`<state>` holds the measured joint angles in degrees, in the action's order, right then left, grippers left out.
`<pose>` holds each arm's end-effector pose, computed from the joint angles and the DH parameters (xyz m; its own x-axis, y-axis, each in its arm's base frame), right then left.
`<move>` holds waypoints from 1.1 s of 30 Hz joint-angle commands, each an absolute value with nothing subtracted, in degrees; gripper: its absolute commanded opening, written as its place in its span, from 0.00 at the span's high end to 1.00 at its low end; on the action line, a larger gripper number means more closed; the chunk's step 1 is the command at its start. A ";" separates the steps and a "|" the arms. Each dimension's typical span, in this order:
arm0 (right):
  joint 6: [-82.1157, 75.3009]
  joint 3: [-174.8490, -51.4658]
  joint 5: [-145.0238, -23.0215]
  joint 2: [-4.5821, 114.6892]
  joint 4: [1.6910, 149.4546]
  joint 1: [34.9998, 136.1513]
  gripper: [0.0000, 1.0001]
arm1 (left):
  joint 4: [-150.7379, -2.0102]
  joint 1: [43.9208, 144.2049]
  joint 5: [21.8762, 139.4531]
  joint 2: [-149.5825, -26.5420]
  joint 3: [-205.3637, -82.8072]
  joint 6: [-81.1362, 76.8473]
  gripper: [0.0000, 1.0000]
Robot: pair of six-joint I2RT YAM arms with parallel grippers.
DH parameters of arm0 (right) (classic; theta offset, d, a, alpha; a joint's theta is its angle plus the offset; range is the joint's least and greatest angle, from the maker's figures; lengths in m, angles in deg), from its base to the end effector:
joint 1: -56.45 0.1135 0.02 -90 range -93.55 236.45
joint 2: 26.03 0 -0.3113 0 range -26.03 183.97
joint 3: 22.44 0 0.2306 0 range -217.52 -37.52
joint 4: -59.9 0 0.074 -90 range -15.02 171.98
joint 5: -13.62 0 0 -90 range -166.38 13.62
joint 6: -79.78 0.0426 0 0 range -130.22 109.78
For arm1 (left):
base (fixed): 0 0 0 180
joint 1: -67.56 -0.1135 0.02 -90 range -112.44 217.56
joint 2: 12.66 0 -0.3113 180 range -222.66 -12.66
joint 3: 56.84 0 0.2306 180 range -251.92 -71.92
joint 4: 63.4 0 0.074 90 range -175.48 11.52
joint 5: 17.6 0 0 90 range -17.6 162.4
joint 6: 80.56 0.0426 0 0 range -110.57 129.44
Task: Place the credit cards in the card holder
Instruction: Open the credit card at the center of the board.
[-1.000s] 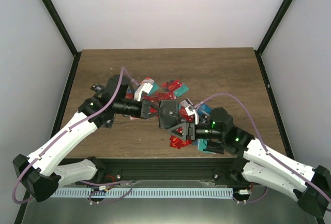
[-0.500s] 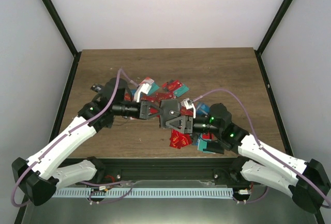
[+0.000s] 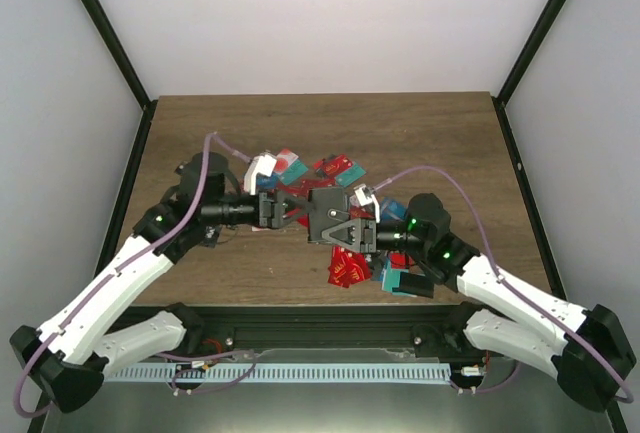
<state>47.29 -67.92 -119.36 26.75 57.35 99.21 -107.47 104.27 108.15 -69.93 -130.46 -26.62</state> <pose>0.1016 0.1335 0.3234 -0.8724 0.0338 -0.4877 -0.4835 0.0882 0.8709 0.1207 -0.1210 0.3898 -0.8311 0.0238 -0.5557 0.5079 0.4397 -0.7408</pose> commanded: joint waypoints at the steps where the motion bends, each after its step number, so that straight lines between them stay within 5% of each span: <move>1: 47.28 -72.37 -127.48 27.66 50.37 96.41 0.99 | -99.95 101.79 113.02 -65.50 -129.90 -27.82 0.18; 9: 54.49 -76.59 -137.48 32.84 35.15 94.87 0.99 | -74.29 98.80 124.04 -57.80 -119.62 -41.78 0.19; 15: 59.71 -77.89 -140.72 36.40 25.92 94.86 0.99 | -71.35 98.59 124.11 -57.56 -117.73 -43.36 0.28; 33: 58.58 -81.64 -147.42 40.97 26.60 96.61 0.99 | -55.54 98.56 128.39 -62.93 -114.95 -52.92 0.68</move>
<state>59.71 -78.82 -144.74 40.65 27.95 95.74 -61.22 98.68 126.75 -62.11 -115.82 -50.44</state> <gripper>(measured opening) 0.118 0.324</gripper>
